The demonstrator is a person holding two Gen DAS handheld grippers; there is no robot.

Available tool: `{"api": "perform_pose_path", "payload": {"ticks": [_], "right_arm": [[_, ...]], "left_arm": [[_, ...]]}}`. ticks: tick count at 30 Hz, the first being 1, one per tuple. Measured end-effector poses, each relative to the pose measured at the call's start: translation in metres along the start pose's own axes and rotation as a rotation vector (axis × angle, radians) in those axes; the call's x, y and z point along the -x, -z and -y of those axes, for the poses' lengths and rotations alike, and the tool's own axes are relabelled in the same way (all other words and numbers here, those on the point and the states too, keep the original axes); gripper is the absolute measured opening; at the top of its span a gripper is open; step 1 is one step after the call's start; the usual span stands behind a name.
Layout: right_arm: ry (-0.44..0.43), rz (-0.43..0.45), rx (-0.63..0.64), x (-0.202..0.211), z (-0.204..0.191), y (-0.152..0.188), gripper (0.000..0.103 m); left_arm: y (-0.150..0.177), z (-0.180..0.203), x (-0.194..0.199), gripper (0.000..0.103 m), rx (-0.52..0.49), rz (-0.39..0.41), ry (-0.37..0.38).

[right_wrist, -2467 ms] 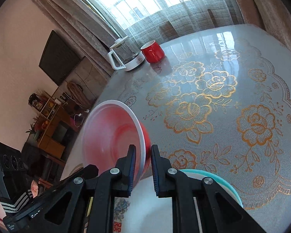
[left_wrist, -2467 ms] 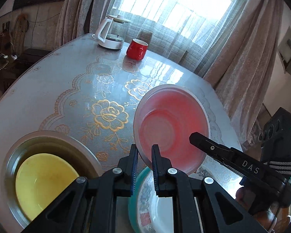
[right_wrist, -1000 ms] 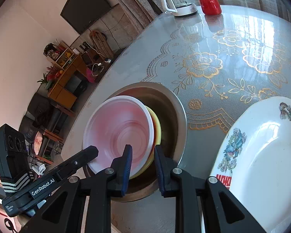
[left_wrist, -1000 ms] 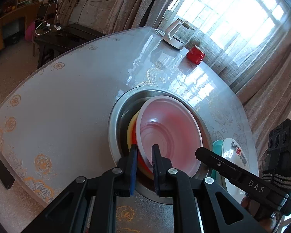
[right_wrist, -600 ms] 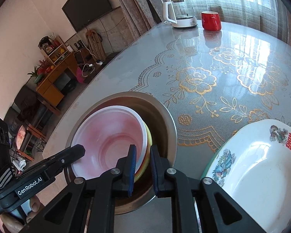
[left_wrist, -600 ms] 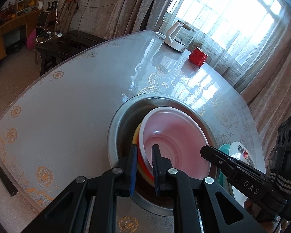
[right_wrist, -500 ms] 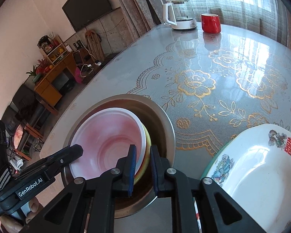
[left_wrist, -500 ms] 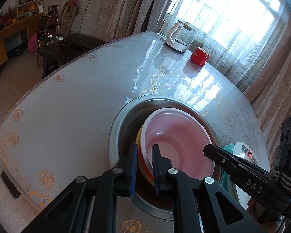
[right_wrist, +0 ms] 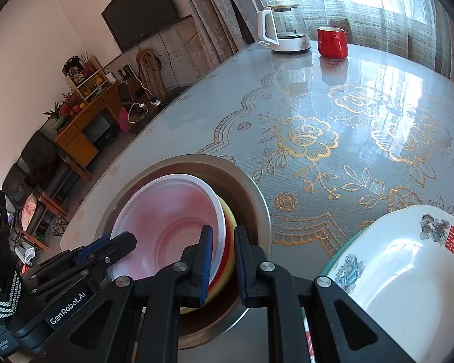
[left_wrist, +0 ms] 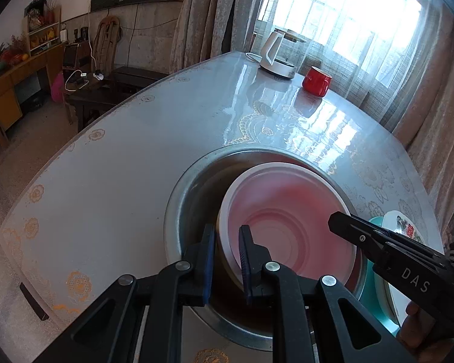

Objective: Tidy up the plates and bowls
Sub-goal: 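Lower the red bowl onto the yellow bowl and open the left gripper, then move the left gripper to the steel bowl rim and close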

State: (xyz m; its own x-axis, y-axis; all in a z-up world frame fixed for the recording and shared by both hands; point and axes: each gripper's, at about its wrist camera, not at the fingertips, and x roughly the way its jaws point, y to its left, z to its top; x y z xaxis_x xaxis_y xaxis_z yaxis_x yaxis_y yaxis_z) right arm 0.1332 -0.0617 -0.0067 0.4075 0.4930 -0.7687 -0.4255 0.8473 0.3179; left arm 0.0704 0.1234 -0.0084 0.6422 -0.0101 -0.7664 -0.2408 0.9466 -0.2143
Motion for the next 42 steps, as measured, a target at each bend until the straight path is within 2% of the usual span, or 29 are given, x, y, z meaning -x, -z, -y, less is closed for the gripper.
{"api": "perform_pose_path", "payload": {"ticks": [5, 16, 22, 32, 42], "right_arm": [[-0.011, 0.004, -0.016, 0.001, 0.001, -0.001, 0.014], [-0.061, 0.015, -0.061, 0.008, 0.007, 0.002, 0.024], [-0.085, 0.040, -0.084, 0.019, 0.014, 0.004, 0.025], [-0.053, 0.066, -0.102, 0.031, 0.023, 0.012, 0.026], [-0.021, 0.057, -0.068, 0.035, 0.025, 0.023, 0.025]], "left_arm": [[0.003, 0.002, 0.002, 0.017, -0.017, 0.002, -0.014], [0.004, 0.003, 0.007, 0.018, -0.018, 0.007, -0.014], [0.004, 0.000, 0.011, 0.024, -0.004, 0.022, -0.022], [0.005, -0.002, 0.020, 0.025, 0.012, 0.042, -0.016], [0.009, -0.009, 0.032, 0.028, 0.035, 0.065, -0.007]]}}
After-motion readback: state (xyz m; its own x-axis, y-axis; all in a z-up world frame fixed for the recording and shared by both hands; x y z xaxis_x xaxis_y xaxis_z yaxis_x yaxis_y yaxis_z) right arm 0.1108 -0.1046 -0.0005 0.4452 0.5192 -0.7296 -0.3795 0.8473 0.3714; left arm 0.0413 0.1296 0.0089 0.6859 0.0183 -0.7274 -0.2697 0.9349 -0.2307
